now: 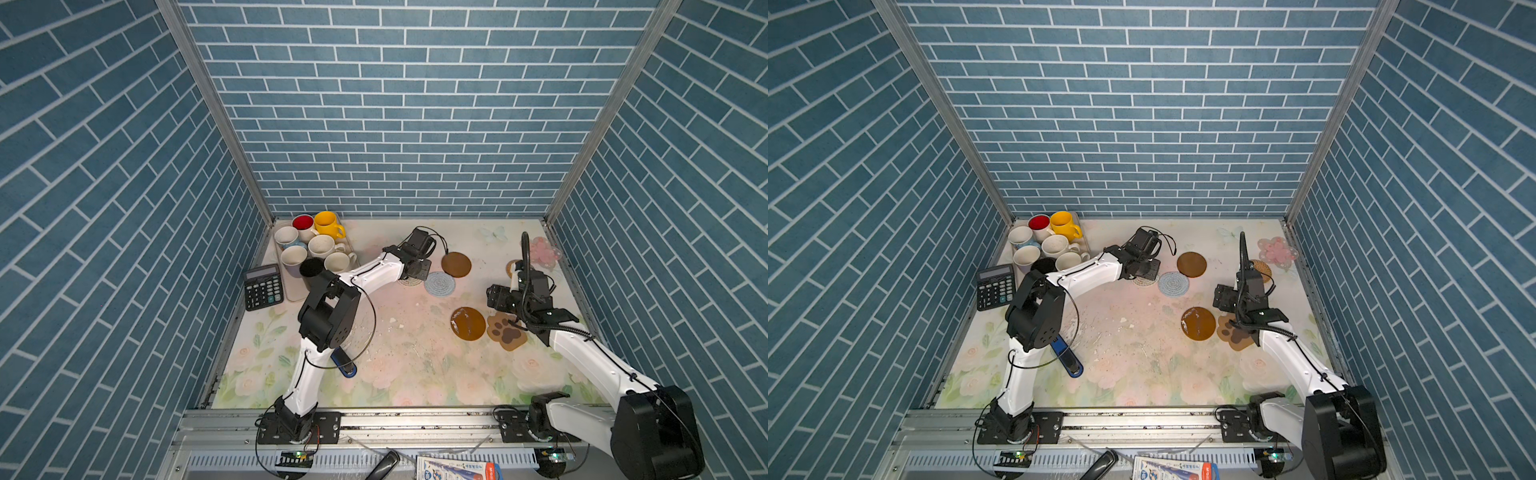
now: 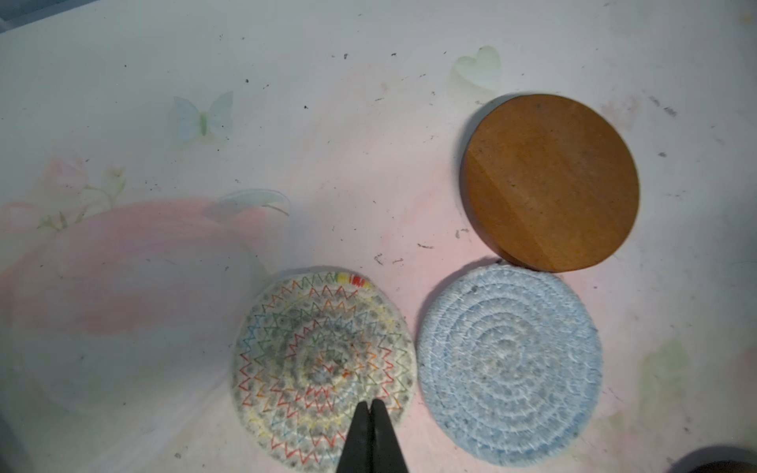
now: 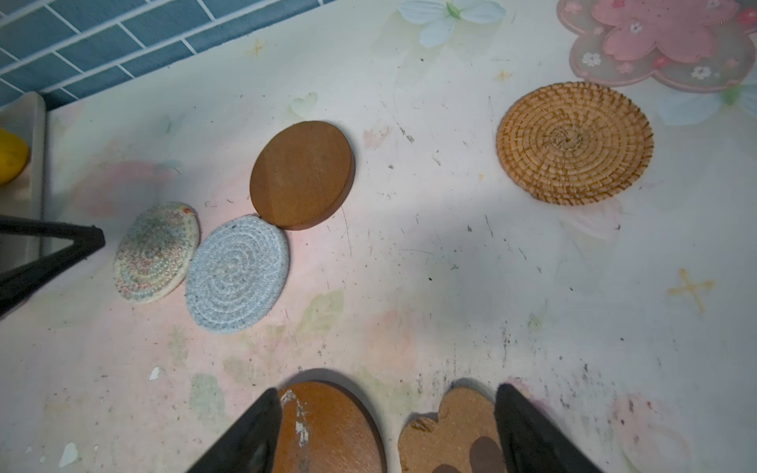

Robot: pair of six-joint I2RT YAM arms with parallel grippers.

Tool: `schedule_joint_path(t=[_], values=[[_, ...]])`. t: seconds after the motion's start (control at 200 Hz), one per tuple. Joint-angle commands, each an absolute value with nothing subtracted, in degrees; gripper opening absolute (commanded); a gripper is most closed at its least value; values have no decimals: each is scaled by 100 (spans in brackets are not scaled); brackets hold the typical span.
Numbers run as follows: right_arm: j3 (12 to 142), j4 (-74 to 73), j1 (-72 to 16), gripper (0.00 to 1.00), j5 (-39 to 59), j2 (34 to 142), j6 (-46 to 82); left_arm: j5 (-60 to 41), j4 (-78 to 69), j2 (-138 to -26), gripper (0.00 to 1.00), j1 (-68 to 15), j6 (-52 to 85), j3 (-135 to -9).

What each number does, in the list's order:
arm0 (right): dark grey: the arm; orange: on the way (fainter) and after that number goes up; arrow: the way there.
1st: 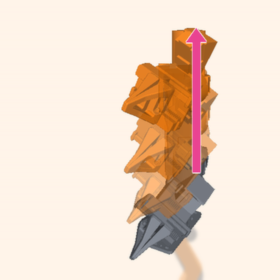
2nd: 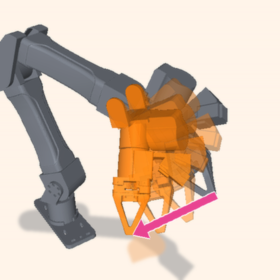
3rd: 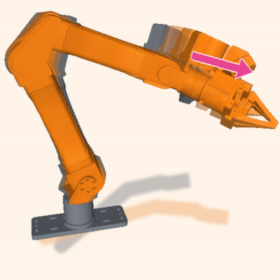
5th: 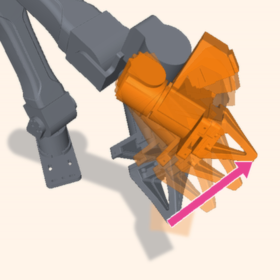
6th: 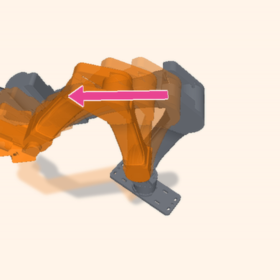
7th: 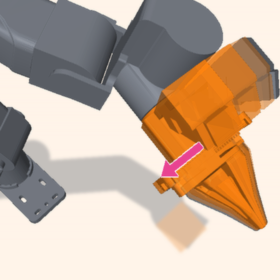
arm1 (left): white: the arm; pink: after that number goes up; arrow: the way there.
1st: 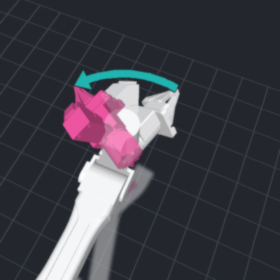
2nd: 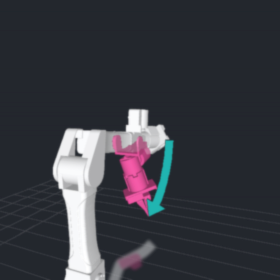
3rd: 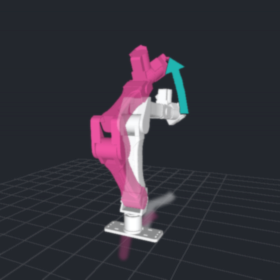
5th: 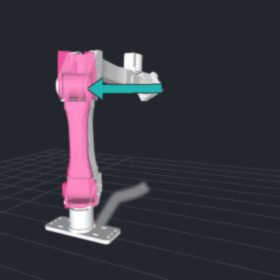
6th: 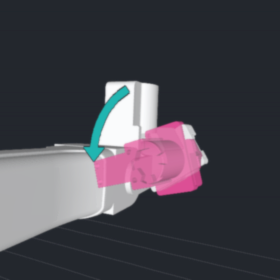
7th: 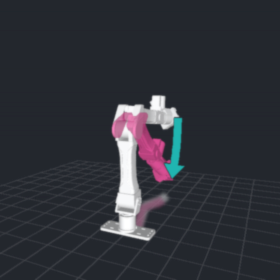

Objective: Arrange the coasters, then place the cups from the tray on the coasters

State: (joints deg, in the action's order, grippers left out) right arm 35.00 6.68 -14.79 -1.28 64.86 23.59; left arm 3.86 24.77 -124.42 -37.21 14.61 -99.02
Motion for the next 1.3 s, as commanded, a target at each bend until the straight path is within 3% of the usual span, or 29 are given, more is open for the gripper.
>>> schedule_joint_path(t=[0.0, 0.63, 1.115, 1.295], values=[[3377, 279, -1563, 82, -354, 6400, 2520, 190, 2758, -12565, 0, -3555, 1593, -10041], [3314, 9, -1757, 81, -659, 6477, 2922, 140, 4189, -13681, 0, -3547, 1872, -11465], [3281, -16, -1994, 81, -742, 6381, 2953, 353, 5172, -15814, 0, -3328, 1977, -14723], [3309, -48, -2049, 81, -765, 6411, 2952, 597, 4691, -15726, 0, -3259, 1920, -14602]])
